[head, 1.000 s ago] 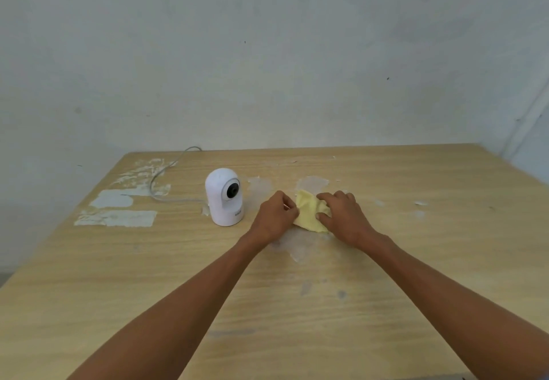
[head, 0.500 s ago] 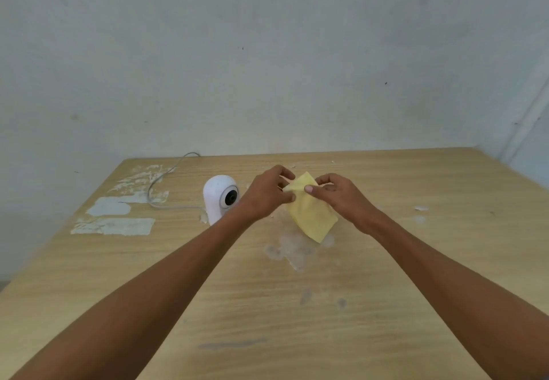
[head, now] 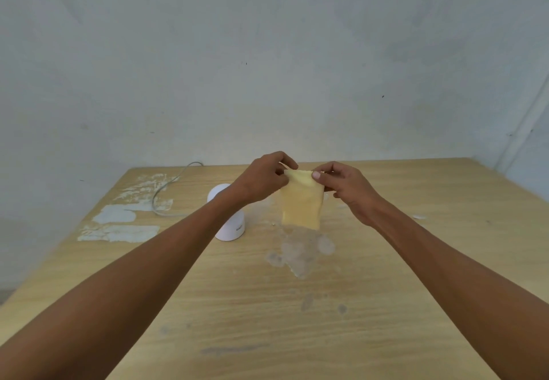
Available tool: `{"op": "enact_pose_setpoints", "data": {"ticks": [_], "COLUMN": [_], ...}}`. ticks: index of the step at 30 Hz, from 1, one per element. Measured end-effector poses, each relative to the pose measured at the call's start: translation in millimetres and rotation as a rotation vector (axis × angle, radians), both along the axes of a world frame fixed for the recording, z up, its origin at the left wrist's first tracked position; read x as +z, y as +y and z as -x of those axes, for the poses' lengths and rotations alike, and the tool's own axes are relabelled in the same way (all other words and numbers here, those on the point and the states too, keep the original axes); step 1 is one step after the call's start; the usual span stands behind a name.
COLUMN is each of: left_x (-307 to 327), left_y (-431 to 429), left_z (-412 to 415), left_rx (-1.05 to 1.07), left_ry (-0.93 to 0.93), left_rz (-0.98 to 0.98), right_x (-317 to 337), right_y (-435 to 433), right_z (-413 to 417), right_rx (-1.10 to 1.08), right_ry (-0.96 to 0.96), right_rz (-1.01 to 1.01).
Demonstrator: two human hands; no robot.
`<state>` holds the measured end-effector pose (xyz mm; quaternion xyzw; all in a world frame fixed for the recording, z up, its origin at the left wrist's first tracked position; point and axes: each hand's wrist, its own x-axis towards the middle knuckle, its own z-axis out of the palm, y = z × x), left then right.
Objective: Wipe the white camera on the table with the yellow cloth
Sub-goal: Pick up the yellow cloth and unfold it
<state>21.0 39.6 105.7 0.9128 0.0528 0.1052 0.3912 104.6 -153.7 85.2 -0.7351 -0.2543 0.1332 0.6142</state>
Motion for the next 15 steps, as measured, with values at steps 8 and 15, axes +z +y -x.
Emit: {"op": "enact_pose_setpoints", "data": {"ticks": [8, 15], "left_x": [-3.4, 0.1], "left_y": [0.3, 5.8], "left_z": [-0.1, 3.8], "left_rx": [0.014, -0.045], "left_ry": [-0.015, -0.008], "left_rz": [0.071, 0.207], "right_x": [3.2, 7.5], "right_y": [0.3, 5.0], "right_z": [2.2, 9.7], "right_rx": [0.013, 0.093], "right_ry": [-0.023, -0.241], "right_rz": [0.056, 0.126]}}
